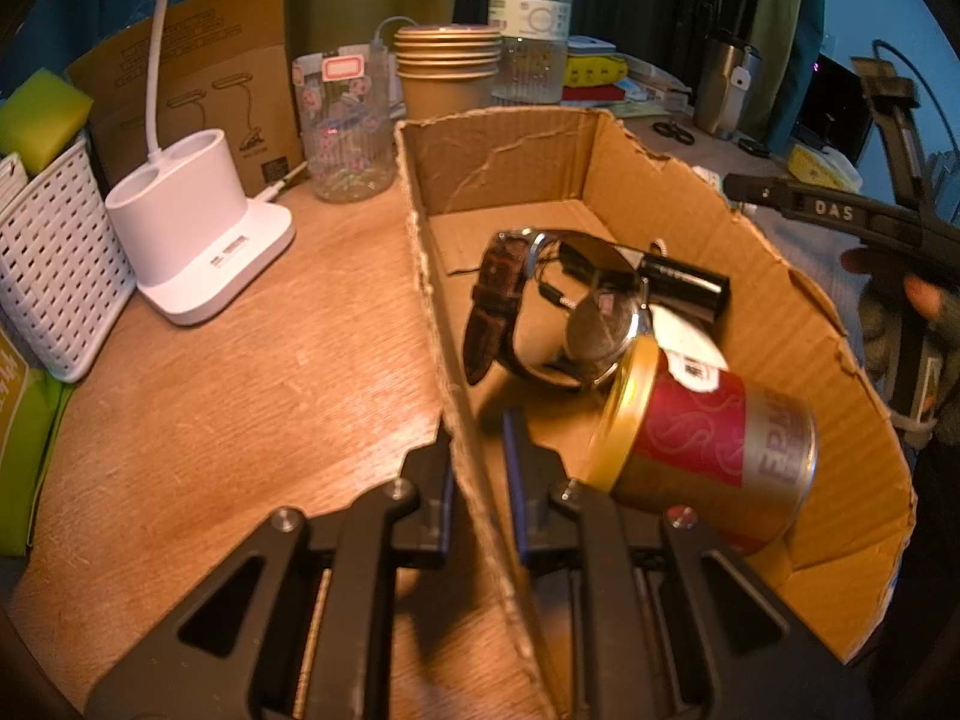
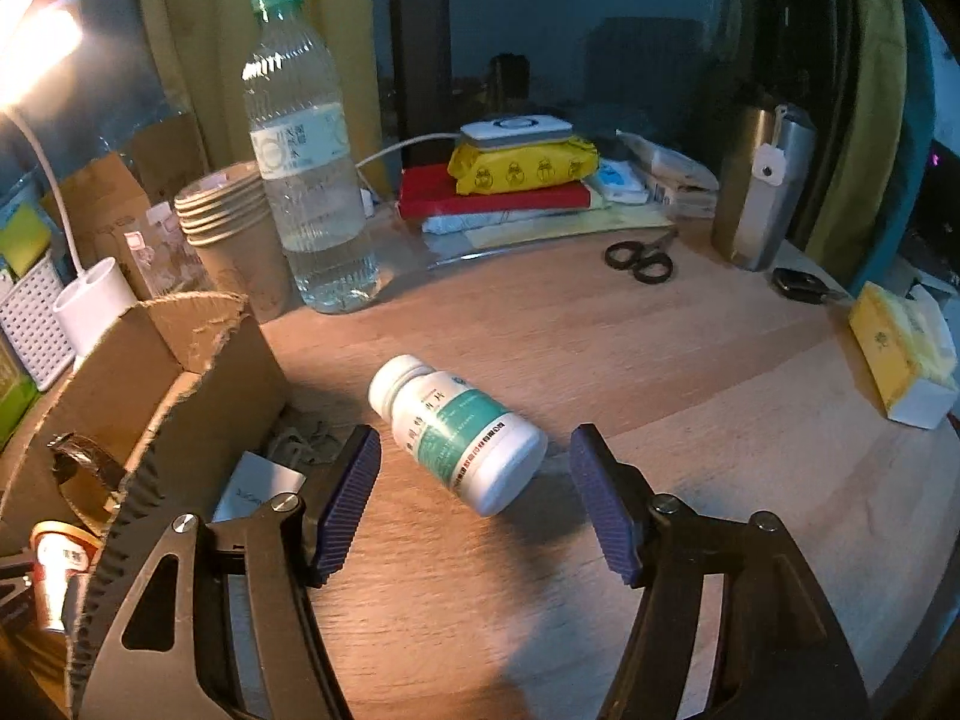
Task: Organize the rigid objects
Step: 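Move the right tool to the white pill bottle, then close the right tool around the white pill bottle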
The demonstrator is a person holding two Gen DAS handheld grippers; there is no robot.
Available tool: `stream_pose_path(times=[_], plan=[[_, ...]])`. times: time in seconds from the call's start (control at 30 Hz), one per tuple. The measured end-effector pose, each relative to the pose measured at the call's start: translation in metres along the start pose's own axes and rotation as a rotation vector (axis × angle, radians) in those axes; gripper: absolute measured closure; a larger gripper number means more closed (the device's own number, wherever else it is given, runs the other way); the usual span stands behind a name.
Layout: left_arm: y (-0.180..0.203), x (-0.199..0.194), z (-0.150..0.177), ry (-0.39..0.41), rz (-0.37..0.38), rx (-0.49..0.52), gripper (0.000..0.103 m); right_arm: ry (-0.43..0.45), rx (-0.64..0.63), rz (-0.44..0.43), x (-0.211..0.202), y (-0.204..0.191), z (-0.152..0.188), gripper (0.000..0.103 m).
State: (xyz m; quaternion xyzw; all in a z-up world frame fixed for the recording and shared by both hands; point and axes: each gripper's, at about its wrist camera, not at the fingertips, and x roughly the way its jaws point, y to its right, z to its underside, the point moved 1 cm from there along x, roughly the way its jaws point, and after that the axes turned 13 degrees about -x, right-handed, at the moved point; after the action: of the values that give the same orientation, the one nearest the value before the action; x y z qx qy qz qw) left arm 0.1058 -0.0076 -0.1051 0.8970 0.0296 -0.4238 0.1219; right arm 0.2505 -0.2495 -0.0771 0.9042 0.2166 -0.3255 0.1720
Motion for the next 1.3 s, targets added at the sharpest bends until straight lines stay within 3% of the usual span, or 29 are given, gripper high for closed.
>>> stream_pose_path(times=[0.53, 0.97, 1.13, 1.3], plan=[[0.000, 0.000, 0.000, 0.000, 0.000, 0.000, 0.088, -0.038, -0.037, -0.069, 0.034, 0.013, -0.013, 0.034], [0.000, -0.001, -0.001, 0.001, -0.002, 0.000, 0.088, -0.083, -0.050, -0.052, 0.047, -0.001, -0.014, 0.035], [0.000, 0.000, 0.000, 0.001, -0.002, 0.000, 0.088, -0.095, -0.048, -0.051, 0.047, -0.002, -0.010, 0.054], [0.000, 0.000, 0.000, 0.001, -0.002, -0.001, 0.088, -0.088, -0.056, -0.043, 0.042, -0.007, -0.007, 0.056]])
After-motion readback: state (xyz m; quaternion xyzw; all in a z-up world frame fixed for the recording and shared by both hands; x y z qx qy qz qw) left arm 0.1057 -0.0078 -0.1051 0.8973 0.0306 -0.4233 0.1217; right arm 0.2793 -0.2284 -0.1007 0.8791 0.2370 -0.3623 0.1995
